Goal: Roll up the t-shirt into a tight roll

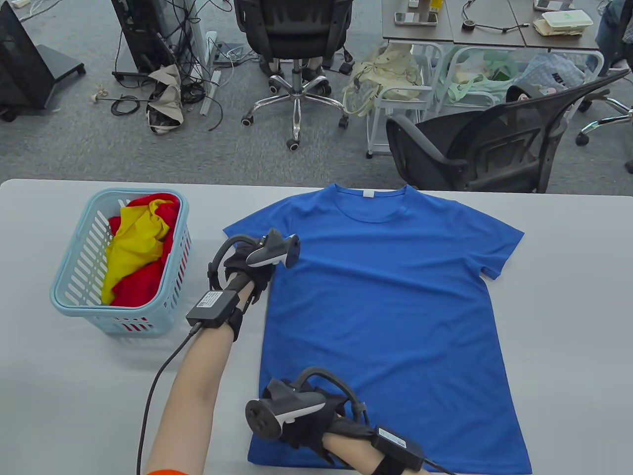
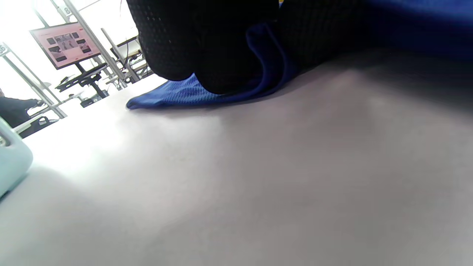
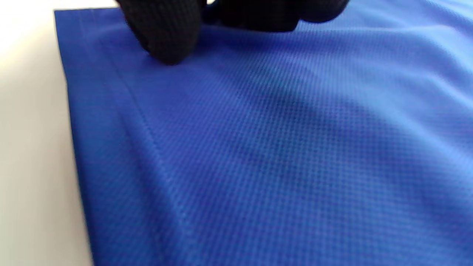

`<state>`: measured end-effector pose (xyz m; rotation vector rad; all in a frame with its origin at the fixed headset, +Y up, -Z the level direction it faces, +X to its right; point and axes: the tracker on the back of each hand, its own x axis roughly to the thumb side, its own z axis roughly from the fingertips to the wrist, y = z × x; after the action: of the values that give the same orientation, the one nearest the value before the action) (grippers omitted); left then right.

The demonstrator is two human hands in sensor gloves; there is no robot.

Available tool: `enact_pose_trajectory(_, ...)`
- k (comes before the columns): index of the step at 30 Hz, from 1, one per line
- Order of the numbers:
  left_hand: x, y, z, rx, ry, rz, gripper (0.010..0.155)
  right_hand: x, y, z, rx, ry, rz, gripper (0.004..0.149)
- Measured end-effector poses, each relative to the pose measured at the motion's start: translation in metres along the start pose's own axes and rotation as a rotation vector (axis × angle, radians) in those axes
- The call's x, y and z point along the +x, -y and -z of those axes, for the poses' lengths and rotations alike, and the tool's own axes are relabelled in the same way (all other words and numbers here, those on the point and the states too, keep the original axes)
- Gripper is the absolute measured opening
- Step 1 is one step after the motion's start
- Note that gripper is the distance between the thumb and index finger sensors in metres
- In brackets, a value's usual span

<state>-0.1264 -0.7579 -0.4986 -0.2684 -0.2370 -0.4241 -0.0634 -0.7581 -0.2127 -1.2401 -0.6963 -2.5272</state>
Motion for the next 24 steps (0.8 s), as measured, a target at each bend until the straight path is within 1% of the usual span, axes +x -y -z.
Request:
enact_pose_trajectory(1,0.003,-0.001,0.000,0.011,0.005,0.011,0.043,0.000,0.000,0.000,0.000,0.001,0.001,0.052)
enact_pose_trajectory(3,0.006,-0.002,-0.001,0.019,0.015,0.036,0.042,0.002,-0.001,-0.001,-0.003,0.002,0.005,0.042)
enact_pose_trajectory(7,0.008,-0.001,-0.004,0.021,0.025,0.065,0.043,-0.001,-0.003,-0.002,-0.029,0.016,0.032,0.040)
enact_pose_trajectory(10,0.005,0.002,-0.007,0.031,-0.017,0.123,0.044,-0.006,0.000,-0.003,-0.044,0.040,0.119,0.039)
enact_pose_trajectory(11,0.001,0.003,-0.008,0.036,-0.042,0.161,0.044,-0.007,0.004,-0.005,-0.061,0.047,0.139,0.039)
enact_pose_trajectory(13,-0.010,0.001,-0.011,0.043,-0.096,0.181,0.044,-0.008,0.013,-0.007,-0.098,0.063,0.173,0.039)
enact_pose_trajectory(15,-0.026,-0.006,-0.019,0.051,-0.151,0.182,0.044,-0.008,0.024,-0.007,-0.121,0.092,0.229,0.039)
enact_pose_trajectory(19,-0.053,-0.021,-0.032,0.071,-0.242,0.195,0.044,-0.007,0.049,-0.009,-0.191,0.139,0.280,0.039)
enact_pose_trajectory(22,-0.069,-0.030,-0.037,0.083,-0.273,0.126,0.044,-0.008,0.065,-0.016,-0.226,0.174,0.313,0.039)
enact_pose_trajectory(24,-0.071,-0.040,-0.042,0.106,-0.267,0.084,0.044,-0.013,0.072,-0.025,-0.251,0.190,0.336,0.039)
